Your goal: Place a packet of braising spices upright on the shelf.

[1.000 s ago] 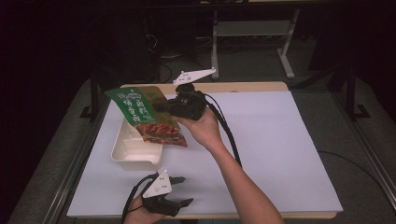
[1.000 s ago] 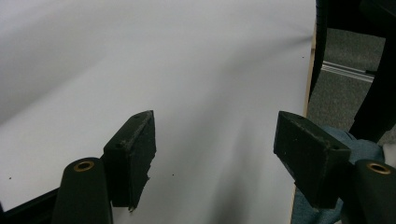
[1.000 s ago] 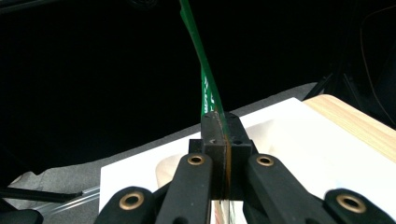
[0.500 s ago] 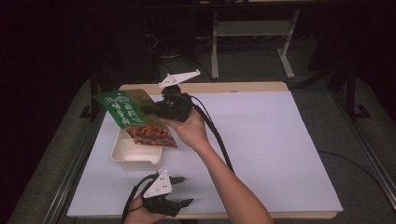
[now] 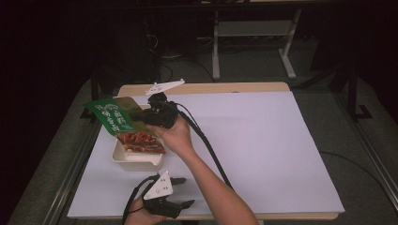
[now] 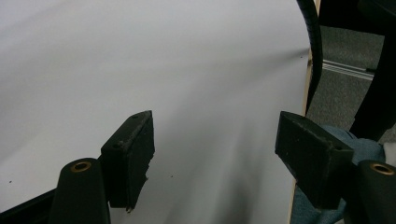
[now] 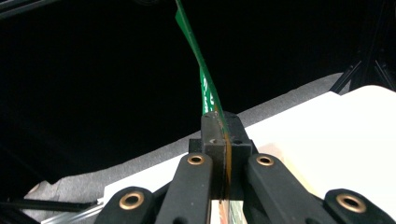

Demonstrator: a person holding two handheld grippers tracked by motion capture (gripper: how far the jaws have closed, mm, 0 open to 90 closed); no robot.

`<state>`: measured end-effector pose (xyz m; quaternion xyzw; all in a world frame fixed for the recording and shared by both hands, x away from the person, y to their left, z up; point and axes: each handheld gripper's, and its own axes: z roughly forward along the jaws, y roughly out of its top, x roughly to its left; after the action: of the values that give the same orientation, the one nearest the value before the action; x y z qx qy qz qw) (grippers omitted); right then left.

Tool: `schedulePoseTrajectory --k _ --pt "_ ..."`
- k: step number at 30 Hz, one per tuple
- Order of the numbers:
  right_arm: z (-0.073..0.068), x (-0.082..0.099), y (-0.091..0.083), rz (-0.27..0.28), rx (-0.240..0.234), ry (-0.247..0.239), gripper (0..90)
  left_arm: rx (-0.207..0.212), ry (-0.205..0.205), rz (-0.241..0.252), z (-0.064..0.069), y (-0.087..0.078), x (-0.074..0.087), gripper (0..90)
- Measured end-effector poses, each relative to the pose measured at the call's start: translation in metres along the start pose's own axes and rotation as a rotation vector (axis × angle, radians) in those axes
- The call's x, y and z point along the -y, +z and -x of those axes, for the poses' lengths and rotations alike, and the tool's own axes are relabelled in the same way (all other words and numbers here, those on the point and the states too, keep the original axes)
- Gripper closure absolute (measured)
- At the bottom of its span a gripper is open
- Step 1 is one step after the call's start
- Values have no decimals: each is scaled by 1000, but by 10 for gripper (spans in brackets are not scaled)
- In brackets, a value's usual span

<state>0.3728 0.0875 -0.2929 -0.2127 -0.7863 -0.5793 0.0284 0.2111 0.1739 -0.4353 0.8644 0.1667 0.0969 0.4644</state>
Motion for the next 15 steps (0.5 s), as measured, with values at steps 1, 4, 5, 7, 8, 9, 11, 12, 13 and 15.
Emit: schedulePoseTrajectory --k 1,4,5,7,8,9,11,12,13,15 --pt "1 2 3 5 2 11 898 1 -4 4 0 0 0 276" --pt "6 10 9 9 19 34 898 1 1 0 0 0 0 276" --pt "6 10 9 9 19 34 898 0 1 0 0 0 0 276" --pt "12 19 13 19 36 72 898 3 3 -2 0 1 0 276" --pt "12 19 13 19 36 72 898 2 6 -3 0 1 0 276" --pt "14 22 13 29 41 84 898 2 8 -3 1 1 0 276" --pt "17 25 13 43 57 101 898 1 11 -6 1 1 0 276" --pt "20 28 13 44 75 109 898 1 13 -8 1 1 0 276" --pt "20 30 14 39 87 109 898 0 14 -8 1 1 0 276" --pt "21 33 14 35 115 91 897 0 14 -7 1 1 0 276"
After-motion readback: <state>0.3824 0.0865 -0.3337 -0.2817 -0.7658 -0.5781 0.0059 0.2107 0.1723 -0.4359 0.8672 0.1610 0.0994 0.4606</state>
